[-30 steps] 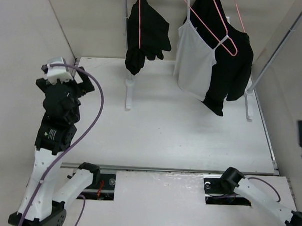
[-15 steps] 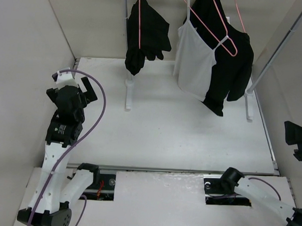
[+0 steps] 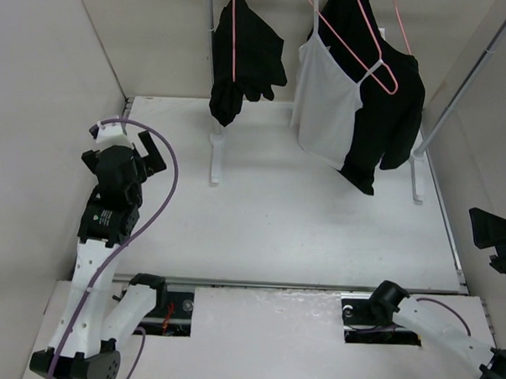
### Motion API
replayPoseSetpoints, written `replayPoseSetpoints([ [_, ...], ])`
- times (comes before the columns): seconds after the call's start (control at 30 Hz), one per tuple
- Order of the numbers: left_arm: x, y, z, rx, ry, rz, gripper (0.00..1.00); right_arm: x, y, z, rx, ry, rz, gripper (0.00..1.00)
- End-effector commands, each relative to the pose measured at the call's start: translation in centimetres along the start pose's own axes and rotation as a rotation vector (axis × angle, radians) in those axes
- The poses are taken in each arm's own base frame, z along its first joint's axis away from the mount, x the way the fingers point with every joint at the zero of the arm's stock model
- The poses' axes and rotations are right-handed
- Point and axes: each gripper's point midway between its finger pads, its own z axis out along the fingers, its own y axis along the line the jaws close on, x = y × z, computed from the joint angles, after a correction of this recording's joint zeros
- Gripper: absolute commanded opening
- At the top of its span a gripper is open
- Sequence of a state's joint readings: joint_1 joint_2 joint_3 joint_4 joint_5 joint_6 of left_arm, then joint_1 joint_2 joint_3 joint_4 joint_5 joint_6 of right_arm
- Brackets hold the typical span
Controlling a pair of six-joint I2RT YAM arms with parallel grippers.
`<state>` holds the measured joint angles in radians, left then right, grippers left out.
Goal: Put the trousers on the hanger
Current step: Reset both arms
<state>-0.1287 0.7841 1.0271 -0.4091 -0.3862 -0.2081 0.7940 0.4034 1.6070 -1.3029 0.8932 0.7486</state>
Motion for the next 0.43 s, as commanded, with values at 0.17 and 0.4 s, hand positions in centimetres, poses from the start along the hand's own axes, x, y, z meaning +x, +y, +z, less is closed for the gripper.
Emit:
replayPoseSetpoints([
  [0.17,-1.57,0.22,-0.39,0.002,-0.043,-0.045,1.0,0.17,-0.05,-0.06,-0.013,0.014,-0.023,1.0],
  [0.4,-1.72,0.5,-0.89,0.005,-0.05,-0.05,1.0,0.31,-0.15,-0.12,-0.028,0.012,-0.041,1.0],
])
